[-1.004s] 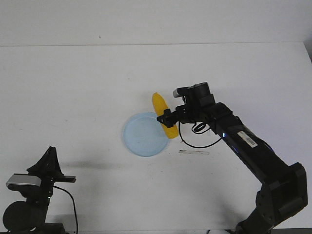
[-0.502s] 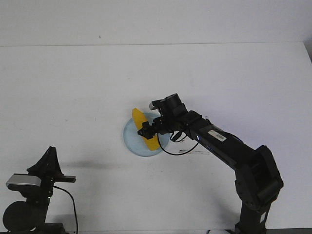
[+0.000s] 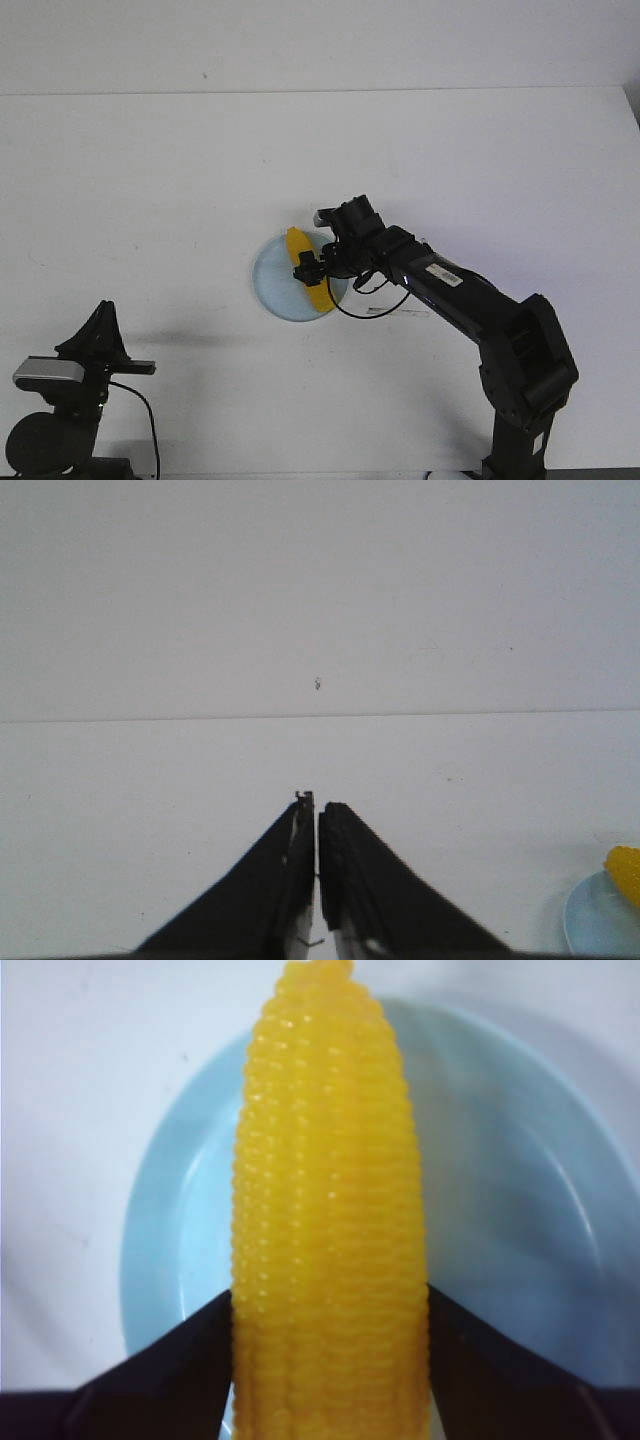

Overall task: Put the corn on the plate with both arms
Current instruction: 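Carry the corn with the right gripper over the blue plate, then lower the corn onto the plate and open the right gripper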

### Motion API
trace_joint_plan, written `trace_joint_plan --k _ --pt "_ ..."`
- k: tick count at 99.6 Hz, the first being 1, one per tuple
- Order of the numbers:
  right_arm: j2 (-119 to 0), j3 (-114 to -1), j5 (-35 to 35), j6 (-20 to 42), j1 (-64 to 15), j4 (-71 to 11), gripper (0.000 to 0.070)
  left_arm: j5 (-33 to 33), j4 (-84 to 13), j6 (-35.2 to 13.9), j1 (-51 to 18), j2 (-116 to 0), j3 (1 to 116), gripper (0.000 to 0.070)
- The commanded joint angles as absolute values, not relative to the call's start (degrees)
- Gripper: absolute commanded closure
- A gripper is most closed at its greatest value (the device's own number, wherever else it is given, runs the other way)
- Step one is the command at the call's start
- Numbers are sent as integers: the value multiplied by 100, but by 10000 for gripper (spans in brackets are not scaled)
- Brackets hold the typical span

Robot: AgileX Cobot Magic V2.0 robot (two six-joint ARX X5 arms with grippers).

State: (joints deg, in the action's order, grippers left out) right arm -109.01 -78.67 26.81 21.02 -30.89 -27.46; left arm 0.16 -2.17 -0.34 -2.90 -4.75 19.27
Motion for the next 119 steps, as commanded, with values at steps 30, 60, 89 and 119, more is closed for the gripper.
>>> trace_joint_plan --k 30,60,89,119 --pt "-11072 -7946 2694 2115 -3155 -2611 217 23 -148 43 -290 -464 1955 699" --pt "-10951 -8134 2698 2049 -3085 -2585 195 23 -148 43 -290 -464 1955 699" --pt "-10088 -8294 1802 1393 -3002 -2799 213 23 -148 43 -290 -464 1955 699" --pt "-9633 -8191 -21 220 -2932 -3476 526 23 -148 43 -290 -464 1955 699"
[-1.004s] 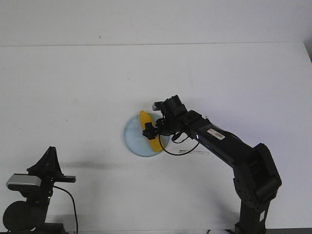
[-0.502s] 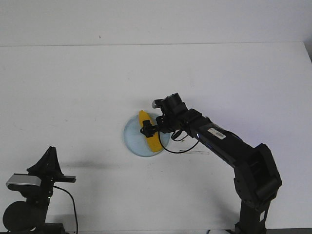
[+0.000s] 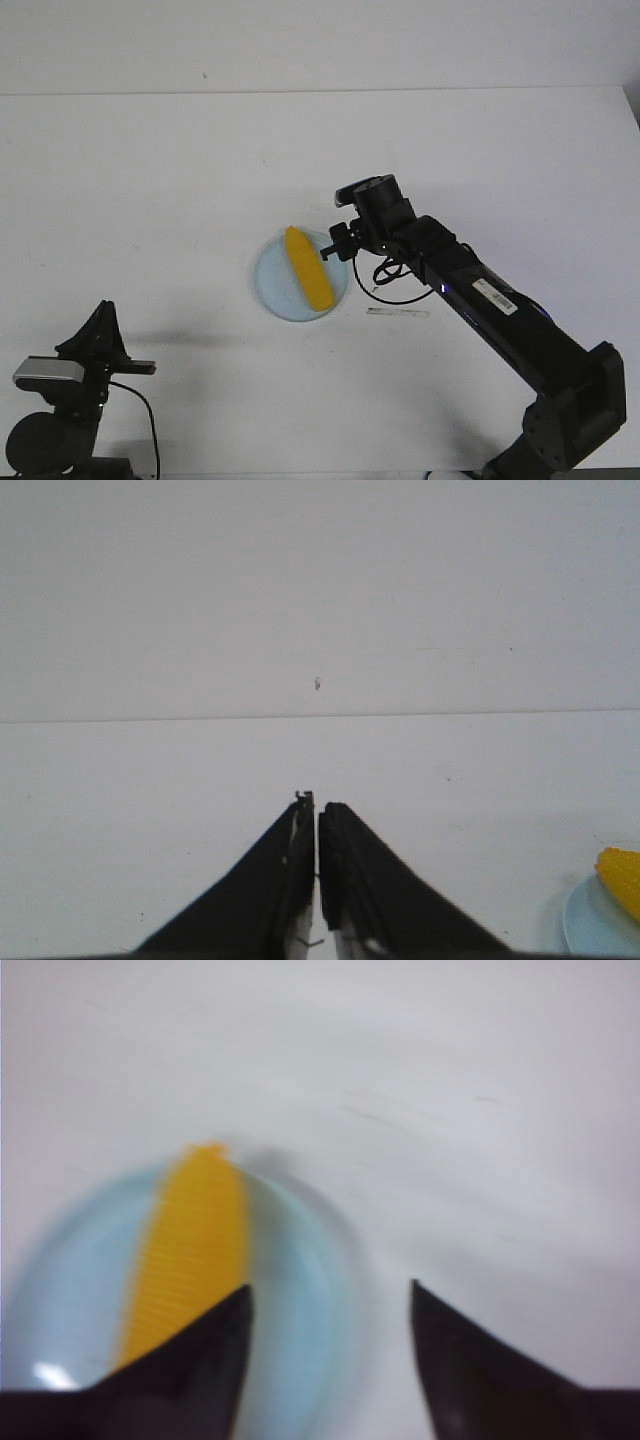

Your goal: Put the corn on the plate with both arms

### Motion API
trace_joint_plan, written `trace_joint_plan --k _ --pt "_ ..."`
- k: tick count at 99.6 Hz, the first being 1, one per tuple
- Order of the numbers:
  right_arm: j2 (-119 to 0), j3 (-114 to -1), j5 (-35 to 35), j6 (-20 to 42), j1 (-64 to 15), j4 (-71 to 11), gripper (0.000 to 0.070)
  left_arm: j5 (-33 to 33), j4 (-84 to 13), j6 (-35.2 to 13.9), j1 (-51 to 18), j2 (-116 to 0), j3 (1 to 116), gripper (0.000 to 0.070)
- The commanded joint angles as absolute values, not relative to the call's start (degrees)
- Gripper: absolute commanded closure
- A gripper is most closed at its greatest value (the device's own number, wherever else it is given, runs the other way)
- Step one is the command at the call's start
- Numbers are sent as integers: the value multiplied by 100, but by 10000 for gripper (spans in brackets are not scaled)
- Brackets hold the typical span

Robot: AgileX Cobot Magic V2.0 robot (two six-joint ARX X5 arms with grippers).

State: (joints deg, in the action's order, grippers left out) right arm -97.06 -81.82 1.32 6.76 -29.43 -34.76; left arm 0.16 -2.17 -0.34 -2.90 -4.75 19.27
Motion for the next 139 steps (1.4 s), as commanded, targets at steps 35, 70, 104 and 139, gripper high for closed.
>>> trace_joint_plan --k 35,70,104,139 --pt "-8182 -6396 1 191 -2399 -2130 694 23 -148 43 -290 -464 1955 699" --pt "-6213 -4545 -5 318 -1275 -849 694 23 -148 43 -290 -464 1953 699" --pt "-4348 -3015 -1 327 -5 82 694 23 -148 43 -290 -464 1955 699" --pt "-2384 -2644 1 357 104 -698 694 23 -148 43 -290 -464 1955 699"
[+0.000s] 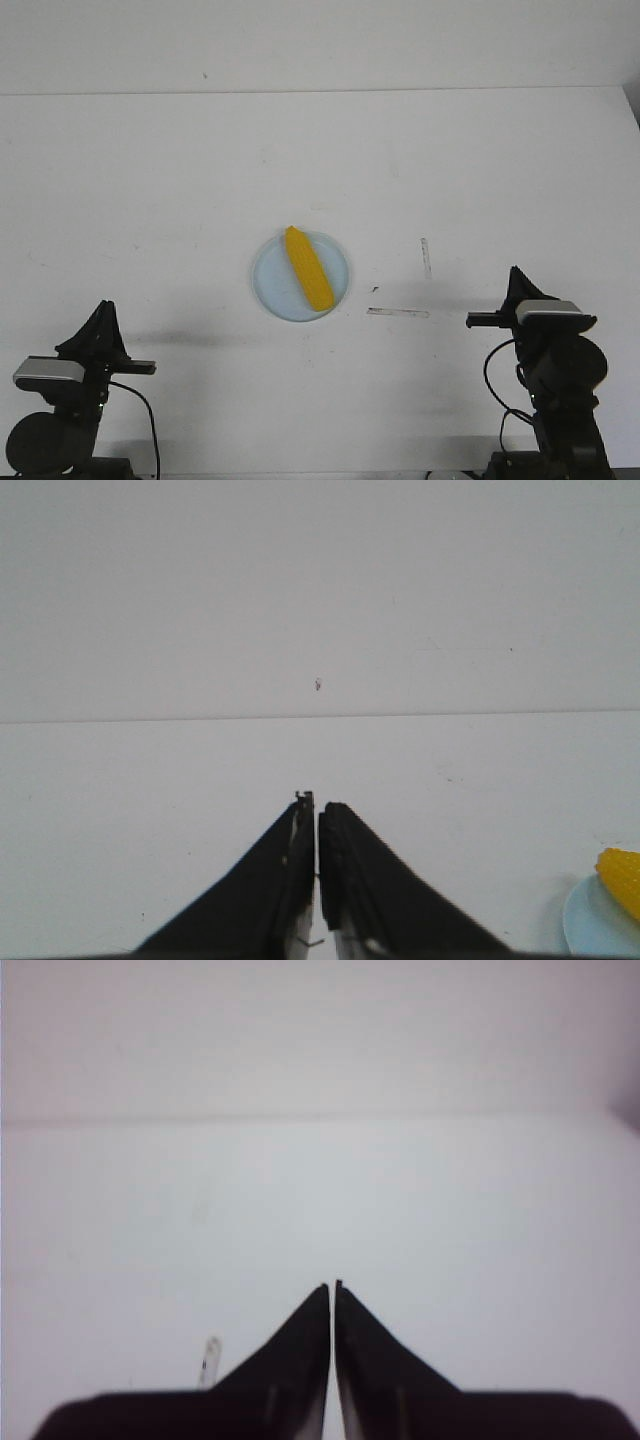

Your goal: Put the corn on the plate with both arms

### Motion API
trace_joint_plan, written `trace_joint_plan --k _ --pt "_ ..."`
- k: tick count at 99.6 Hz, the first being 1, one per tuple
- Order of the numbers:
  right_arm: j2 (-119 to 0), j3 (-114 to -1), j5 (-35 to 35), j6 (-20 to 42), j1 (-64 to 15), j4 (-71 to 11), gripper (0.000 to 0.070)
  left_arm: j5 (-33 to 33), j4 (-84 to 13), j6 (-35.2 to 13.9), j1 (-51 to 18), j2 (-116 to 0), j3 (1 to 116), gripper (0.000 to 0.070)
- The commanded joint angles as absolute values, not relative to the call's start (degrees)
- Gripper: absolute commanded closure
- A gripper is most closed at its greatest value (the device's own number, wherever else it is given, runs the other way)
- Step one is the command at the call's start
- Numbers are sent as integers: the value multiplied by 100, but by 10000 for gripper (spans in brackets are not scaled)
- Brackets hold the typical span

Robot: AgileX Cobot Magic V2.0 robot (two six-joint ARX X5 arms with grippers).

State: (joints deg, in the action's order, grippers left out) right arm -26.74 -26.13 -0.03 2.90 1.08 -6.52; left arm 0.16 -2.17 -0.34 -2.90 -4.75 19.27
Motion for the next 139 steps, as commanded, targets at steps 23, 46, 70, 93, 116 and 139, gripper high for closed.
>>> trace_joint_plan --k 23,46,70,93,116,139 --pt "-1345 -2644 1 360 104 -825 694 23 -145 43 -290 -464 1955 699" --pt "-1022 -2644 -1 355 104 -956 694 23 -145 43 -290 -464 1955 699" --pt "-1017 -2646 -3 355 104 -941 694 23 -148 43 -290 -464 1953 699" --pt "-1017 -2646 -3 355 104 -941 694 23 -148 43 -290 -464 1955 699" --pt "-1017 -2646 -3 355 104 -941 694 23 -148 43 -290 -464 1955 699" --pt "-1017 -2646 -3 355 104 -941 694 25 -231 43 -290 -458 1953 699"
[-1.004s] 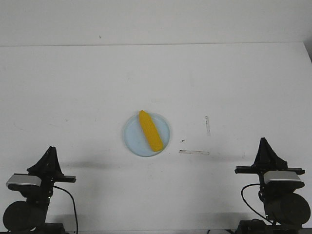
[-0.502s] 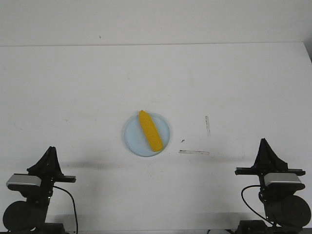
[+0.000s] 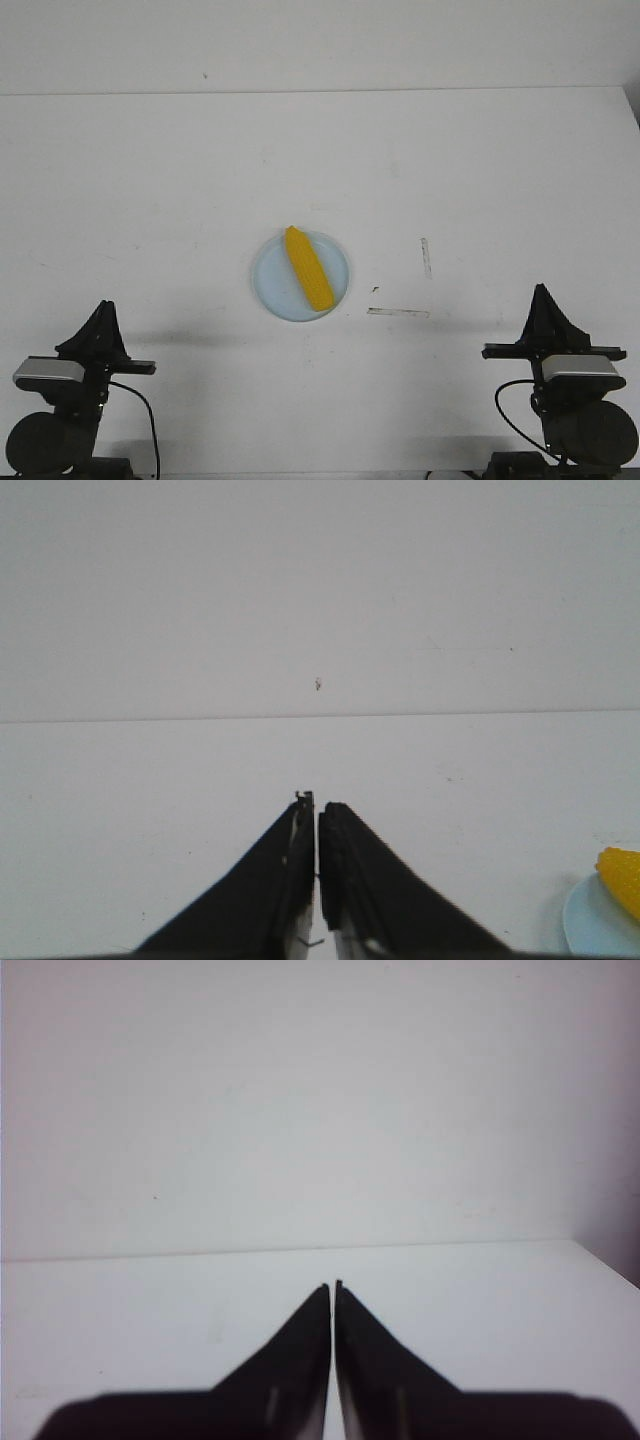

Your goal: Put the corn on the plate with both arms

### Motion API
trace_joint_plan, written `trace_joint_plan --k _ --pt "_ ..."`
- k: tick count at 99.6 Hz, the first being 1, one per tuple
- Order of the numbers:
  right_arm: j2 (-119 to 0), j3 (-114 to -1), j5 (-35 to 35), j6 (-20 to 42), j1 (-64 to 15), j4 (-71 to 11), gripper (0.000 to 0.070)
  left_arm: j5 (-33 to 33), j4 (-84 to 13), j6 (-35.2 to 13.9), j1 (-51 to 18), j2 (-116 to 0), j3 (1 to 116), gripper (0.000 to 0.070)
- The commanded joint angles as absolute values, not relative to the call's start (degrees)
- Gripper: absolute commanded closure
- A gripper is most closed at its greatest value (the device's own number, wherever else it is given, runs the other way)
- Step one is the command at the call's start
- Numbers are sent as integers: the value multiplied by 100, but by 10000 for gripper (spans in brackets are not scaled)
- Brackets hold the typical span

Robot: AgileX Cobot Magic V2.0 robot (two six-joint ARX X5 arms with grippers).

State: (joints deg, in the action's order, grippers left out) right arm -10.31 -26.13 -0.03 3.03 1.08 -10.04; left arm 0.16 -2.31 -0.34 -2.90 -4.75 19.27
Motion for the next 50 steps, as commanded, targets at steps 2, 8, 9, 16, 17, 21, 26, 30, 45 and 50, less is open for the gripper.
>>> trace_joint_plan --k 2,8,9,16,17,21,26,30,45,50 --pt "-1017 -2646 -3 355 104 -941 694 25 -268 43 -290 -449 1949 699" --pt "-1017 -2646 -3 355 104 -941 694 23 -464 40 -292 -381 1946 699" --pt "-1017 -2646 -3 355 104 -941 694 21 -491 40 -290 -373 1946 699" --pt "-1017 -2646 -3 355 104 -941 694 16 -644 43 -292 -357 1938 699" --pt "-1017 -2646 -3 355 104 -941 694 16 -659 40 -294 -357 1933 699" --pt "-1017 -2646 -3 355 104 -941 694 16 -727 40 -296 -355 1918 699" --pt "-1017 -2646 -3 355 104 -941 694 16 -753 43 -296 -355 1879 698" --pt "-1017 -2646 -3 355 104 -943 694 16 -735 40 -296 -355 1822 698" --pt "-1017 -2646 -3 355 104 -941 694 19 -296 -45 -296 -316 1439 698" --pt "-1017 -2646 -3 355 104 -941 694 21 -21 -139 -296 -274 1247 698"
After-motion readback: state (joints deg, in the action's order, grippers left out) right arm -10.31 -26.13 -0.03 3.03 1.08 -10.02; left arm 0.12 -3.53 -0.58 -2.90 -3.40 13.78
